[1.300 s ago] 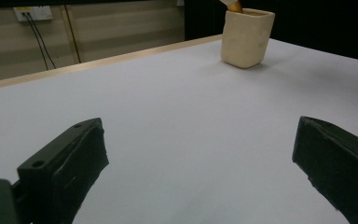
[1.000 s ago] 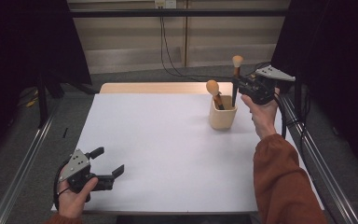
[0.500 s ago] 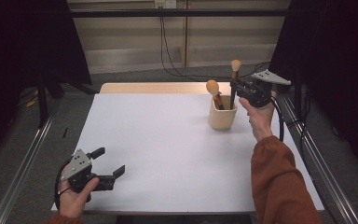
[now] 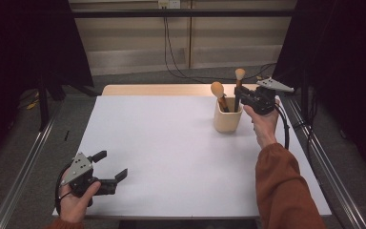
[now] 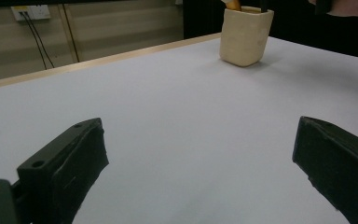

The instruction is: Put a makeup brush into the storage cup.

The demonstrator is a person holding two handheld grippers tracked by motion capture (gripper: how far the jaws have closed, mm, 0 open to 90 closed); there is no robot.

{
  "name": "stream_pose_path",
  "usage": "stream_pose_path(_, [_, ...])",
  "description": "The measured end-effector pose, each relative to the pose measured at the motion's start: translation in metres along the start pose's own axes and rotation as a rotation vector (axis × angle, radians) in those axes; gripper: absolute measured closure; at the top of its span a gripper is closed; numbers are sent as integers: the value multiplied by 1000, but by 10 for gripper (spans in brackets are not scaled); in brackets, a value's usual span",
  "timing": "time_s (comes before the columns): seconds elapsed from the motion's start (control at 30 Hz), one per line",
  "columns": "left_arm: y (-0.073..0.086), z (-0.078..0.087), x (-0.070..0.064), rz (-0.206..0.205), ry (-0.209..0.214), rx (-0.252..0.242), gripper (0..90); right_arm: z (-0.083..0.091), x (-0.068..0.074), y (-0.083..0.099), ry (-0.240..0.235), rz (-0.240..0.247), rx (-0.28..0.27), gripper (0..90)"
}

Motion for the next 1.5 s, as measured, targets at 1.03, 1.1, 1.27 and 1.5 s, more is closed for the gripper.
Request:
stream_pose_path(1.03, [-1, 0, -1, -5, 5, -2, 27, -2, -4, 37, -5, -31, 88, 737])
stream_pose_path(1.1, [-1, 0, -1, -3, 4, -1, 26, -2, -4, 39, -2, -41, 101, 736])
stream_pose_path(1.27, [-1, 1, -1, -6, 7, -6, 27, -1, -6, 40, 8, -47, 106, 720])
stream_pose_path(1.5, [-2, 0, -2, -8, 13, -11, 27, 5, -12, 43, 41, -81, 108, 538])
Point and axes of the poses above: each handheld gripper's, and its own axes: z roughly backward along the jaws, y roughly out of its underside, x roughly to its left, the point moved 5 cm from there along -z, roughly forward along the jaws, and after that the axes turned 12 degrees about -y, right-handed, at the moved point
